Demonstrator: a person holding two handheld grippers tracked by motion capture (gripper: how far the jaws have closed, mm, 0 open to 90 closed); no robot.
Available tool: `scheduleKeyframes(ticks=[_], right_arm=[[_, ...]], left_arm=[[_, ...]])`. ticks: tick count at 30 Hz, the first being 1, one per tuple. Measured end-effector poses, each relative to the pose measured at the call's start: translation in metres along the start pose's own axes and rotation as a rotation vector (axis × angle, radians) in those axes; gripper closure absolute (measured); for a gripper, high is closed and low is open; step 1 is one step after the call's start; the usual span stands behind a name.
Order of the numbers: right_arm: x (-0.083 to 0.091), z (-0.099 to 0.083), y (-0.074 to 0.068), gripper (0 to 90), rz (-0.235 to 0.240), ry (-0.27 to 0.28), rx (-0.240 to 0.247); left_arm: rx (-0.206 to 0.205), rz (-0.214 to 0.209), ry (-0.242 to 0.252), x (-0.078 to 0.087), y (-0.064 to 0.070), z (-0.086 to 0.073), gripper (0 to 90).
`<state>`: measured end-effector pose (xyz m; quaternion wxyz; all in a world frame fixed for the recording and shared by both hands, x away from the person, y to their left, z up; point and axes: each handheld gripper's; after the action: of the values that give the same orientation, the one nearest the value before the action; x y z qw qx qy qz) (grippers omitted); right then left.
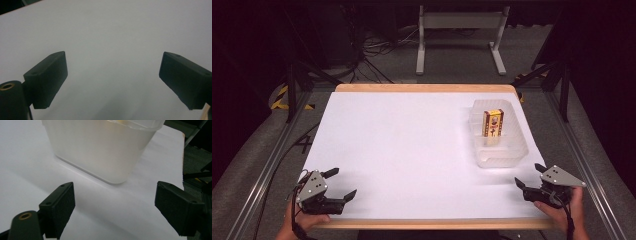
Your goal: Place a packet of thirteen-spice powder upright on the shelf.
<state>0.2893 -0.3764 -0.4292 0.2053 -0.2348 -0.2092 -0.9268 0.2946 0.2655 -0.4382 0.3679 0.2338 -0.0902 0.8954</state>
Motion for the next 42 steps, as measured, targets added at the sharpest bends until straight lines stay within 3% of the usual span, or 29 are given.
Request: scheduleKeyframes(ticks=[4, 13, 23, 42], right_arm=[[0.006, -0.007, 0.002, 15.5, -0.028, 0.022, -0.049], [0.010, -0.014, 0.002, 12.0, -0.081, 0.026, -0.081], [0.014, -0.014, 0.005, 6.9, -0.161, 0.057, -0.131], [0.004, -0.009, -0.006, 6.9, -0.126, 0.015, -0.059]], left_arm=[[0.006, -0.002, 0.012, 0.000, -0.001, 0.000, 9.0], [0.028, -0.002, 0.032, 0.003, -0.005, 0.001, 8.8], [0.024, -0.012, 0.043, 0.004, -0.006, 0.000, 8.7], [0.031, -0.010, 0.038, 0.002, -0.008, -0.001, 8.6]])
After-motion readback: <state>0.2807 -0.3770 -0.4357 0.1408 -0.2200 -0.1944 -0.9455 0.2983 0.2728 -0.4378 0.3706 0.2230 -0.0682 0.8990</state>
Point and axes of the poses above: each handheld gripper's, and its own axes: x roughly backward along the jaws, z roughly out of its top, y roughly to its right, and after that the axes turned 6 degrees about x, right-handed
